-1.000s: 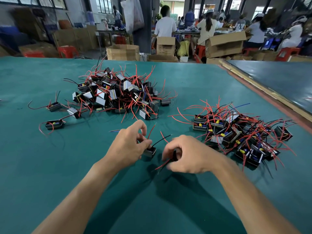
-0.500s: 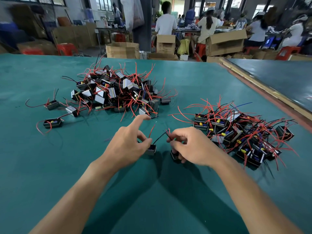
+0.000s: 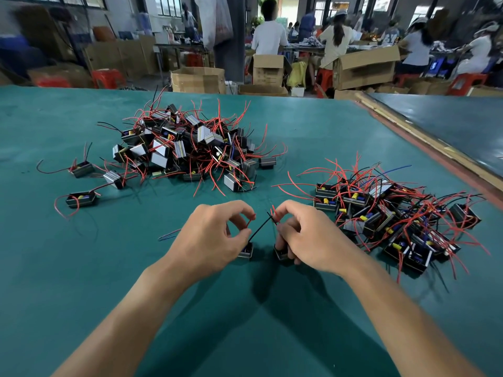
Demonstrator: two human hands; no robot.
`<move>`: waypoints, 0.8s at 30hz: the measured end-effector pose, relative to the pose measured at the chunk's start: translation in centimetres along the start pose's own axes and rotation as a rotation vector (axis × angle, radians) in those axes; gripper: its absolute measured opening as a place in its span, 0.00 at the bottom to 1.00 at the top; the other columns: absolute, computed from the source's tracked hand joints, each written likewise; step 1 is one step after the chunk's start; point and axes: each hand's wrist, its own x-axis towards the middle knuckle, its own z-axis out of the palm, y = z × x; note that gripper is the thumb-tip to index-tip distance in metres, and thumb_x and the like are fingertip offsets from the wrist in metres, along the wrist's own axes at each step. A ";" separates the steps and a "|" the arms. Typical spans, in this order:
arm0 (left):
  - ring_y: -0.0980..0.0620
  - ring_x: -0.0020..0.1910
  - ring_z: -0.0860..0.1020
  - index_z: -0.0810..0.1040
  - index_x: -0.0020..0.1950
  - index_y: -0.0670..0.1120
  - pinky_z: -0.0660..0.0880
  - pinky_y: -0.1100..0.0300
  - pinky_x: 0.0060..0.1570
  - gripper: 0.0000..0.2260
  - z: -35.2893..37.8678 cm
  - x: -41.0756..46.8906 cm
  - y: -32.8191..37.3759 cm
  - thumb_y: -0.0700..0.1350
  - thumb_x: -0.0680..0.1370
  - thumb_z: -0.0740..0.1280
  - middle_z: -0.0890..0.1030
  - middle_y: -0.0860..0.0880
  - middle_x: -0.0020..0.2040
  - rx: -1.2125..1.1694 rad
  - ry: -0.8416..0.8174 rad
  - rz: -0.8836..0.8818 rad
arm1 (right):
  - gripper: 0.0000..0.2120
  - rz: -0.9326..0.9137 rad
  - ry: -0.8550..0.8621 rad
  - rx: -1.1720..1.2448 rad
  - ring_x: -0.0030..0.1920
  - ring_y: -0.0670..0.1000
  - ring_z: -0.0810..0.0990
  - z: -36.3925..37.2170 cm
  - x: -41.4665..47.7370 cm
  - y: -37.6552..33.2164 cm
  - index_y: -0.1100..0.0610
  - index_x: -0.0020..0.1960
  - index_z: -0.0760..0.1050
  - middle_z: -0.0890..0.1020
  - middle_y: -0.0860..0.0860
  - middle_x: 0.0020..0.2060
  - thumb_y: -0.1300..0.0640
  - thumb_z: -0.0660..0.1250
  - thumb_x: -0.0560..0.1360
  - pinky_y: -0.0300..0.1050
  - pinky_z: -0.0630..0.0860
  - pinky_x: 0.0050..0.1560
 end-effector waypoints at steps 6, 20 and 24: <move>0.52 0.22 0.72 0.81 0.44 0.52 0.69 0.63 0.26 0.05 0.4 -0.1 0.3 0.43 0.77 0.69 0.77 0.67 0.28 0.020 -0.096 0.016 | 0.10 -0.025 0.032 -0.028 0.30 0.57 0.79 0.3 0.0 -0.2 0.46 0.45 0.67 0.85 0.47 0.33 0.61 0.59 0.80 0.55 0.80 0.34; 0.48 0.26 0.78 0.78 0.47 0.56 0.79 0.50 0.31 0.09 0.3 0.1 0.1 0.41 0.77 0.67 0.84 0.55 0.35 -0.116 -0.055 -0.178 | 0.10 -0.029 0.215 0.016 0.30 0.45 0.76 0.2 0.6 0.4 0.48 0.39 0.75 0.82 0.44 0.34 0.62 0.68 0.73 0.46 0.79 0.38; 0.44 0.26 0.75 0.76 0.51 0.58 0.79 0.49 0.33 0.11 0.3 0.2 0.1 0.42 0.76 0.69 0.82 0.55 0.32 -0.138 -0.056 -0.154 | 0.10 -0.027 0.174 -0.022 0.29 0.41 0.77 0.3 0.4 0.2 0.47 0.39 0.74 0.83 0.45 0.35 0.61 0.69 0.72 0.46 0.80 0.40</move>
